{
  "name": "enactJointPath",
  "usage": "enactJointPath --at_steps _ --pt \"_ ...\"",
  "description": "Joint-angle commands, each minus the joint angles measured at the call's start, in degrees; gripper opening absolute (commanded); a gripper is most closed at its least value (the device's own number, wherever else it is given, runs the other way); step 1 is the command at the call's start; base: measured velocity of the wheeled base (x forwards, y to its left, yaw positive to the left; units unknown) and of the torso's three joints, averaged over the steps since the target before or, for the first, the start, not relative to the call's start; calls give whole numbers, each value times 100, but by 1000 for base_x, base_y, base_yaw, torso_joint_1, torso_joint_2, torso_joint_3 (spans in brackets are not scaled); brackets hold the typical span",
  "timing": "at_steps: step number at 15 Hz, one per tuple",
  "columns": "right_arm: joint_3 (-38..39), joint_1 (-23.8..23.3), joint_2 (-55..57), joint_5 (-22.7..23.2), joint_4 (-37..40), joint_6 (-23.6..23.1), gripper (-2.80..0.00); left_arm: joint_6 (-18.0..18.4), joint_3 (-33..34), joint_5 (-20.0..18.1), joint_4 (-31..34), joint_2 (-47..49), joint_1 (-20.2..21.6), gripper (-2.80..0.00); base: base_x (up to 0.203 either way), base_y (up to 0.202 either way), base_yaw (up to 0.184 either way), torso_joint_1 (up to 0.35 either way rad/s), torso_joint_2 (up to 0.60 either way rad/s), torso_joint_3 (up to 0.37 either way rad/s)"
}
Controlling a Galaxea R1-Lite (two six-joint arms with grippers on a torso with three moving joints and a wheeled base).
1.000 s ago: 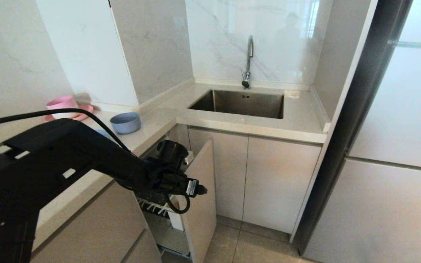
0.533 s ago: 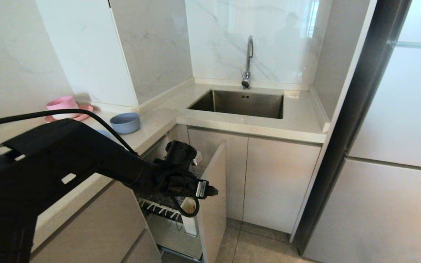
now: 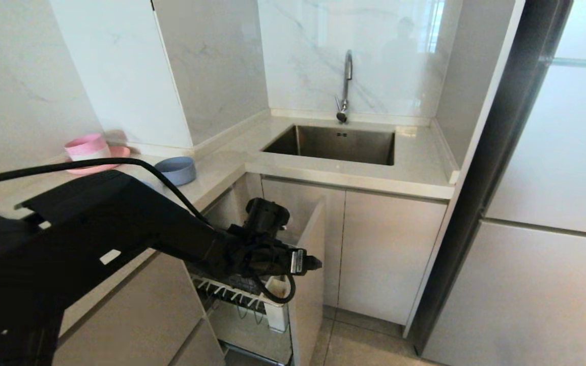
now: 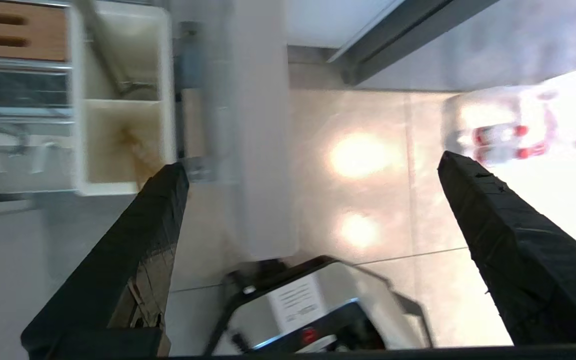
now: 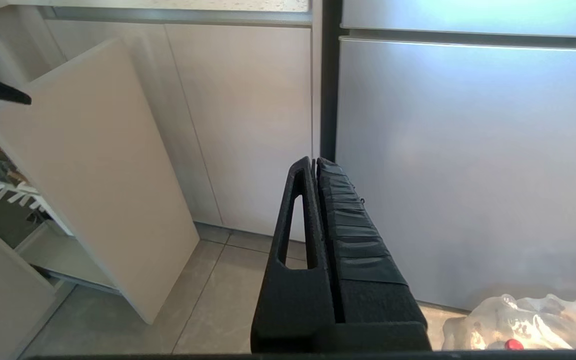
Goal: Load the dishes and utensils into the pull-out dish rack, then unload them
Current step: Open the cupboard
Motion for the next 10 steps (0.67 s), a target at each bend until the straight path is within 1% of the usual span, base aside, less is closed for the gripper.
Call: enactJointPath --at_steps 1,6,9,10 --pt "0 0 9 -1 -2 2 -280 -84 -3 -7 -67 82 -105 0 0 0 0 0 0 0" --pt "0 0 8 -1 -2 2 -280 -269 -3 -12 -165 120 -292 0 0 0 0 0 0 0" --pt "0 0 9 -1 -2 2 -280 -302 -4 -12 -165 150 -411 0 0 0 0 0 0 0" --pt "0 0 9 -1 -2 2 -280 -408 -3 -12 -165 164 -476 0 0 0 0 0 0 0"
